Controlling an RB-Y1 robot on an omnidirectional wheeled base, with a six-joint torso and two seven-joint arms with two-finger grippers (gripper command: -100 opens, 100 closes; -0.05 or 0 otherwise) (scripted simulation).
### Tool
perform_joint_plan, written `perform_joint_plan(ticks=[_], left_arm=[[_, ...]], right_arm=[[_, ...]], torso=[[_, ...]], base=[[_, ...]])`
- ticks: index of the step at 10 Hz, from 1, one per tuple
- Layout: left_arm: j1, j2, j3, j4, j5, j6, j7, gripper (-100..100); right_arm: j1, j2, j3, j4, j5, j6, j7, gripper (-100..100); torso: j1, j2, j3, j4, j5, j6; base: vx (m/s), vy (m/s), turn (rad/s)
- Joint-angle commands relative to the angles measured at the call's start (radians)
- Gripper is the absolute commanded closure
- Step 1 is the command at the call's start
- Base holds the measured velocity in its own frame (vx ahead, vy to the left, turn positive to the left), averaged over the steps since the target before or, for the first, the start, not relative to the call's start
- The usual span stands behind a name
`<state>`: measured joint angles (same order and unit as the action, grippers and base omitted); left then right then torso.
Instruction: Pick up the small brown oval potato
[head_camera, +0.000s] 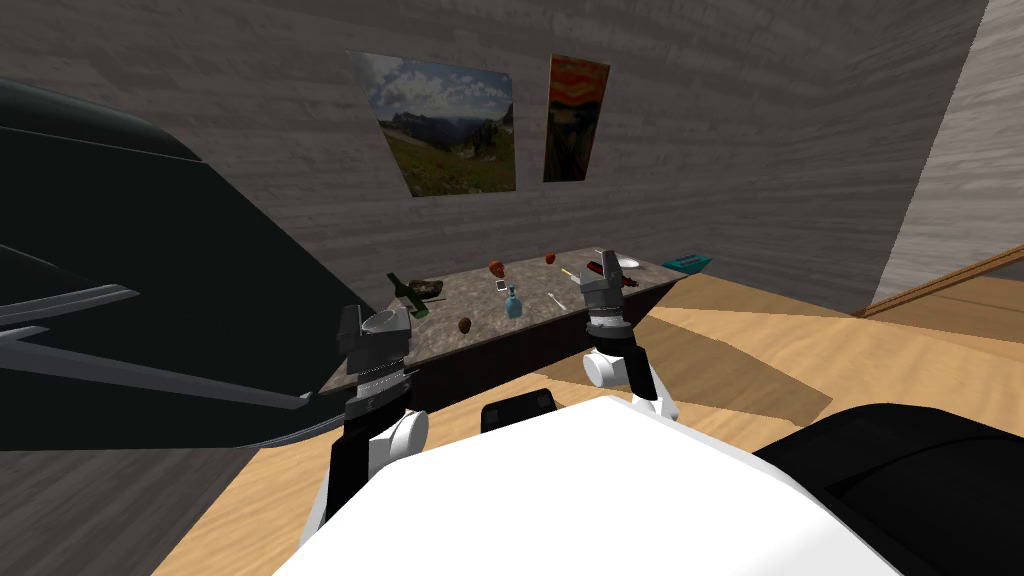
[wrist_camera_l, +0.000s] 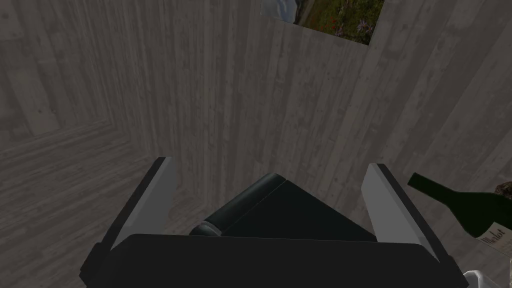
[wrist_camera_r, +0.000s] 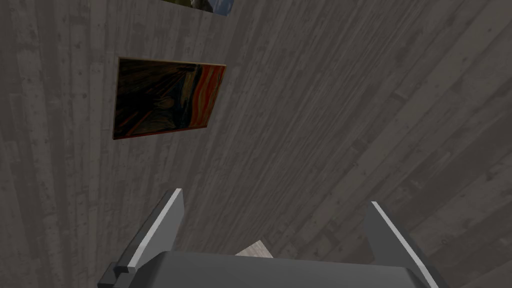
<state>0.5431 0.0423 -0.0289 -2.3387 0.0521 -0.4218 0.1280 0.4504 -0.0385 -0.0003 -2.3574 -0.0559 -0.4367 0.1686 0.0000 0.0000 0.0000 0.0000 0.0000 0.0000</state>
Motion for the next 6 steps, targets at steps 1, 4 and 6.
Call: perform_joint_plan(ticks=[1,4,6], left_arm=[[-0.012,0.045,-0.008,-0.006,0.019,0.013,-0.012,-100],[-0.037,0.13,-0.027,-0.022,0.064,0.047,-0.041,-100],[-0.058,0.194,-0.045,-0.036,0.108,0.08,-0.067,-100]], right_arm=[[0.0,0.0,0.0,0.0,0.0,0.0,0.0,0],[0.0,0.0,0.0,0.0,0.0,0.0,0.0,0],[0.0,0.0,0.0,0.0,0.0,0.0,0.0,0]], torso=[[0.0,0.0,0.0,0.0,0.0,0.0],[0.002,-0.001,-0.001,0.0,0.0,0.0],[0.002,-0.001,-0.001,0.0,0.0,0.0]], base=[[0.01,0.007,0.004],[0.017,0.021,-0.003],[0.009,0.019,-0.015]])
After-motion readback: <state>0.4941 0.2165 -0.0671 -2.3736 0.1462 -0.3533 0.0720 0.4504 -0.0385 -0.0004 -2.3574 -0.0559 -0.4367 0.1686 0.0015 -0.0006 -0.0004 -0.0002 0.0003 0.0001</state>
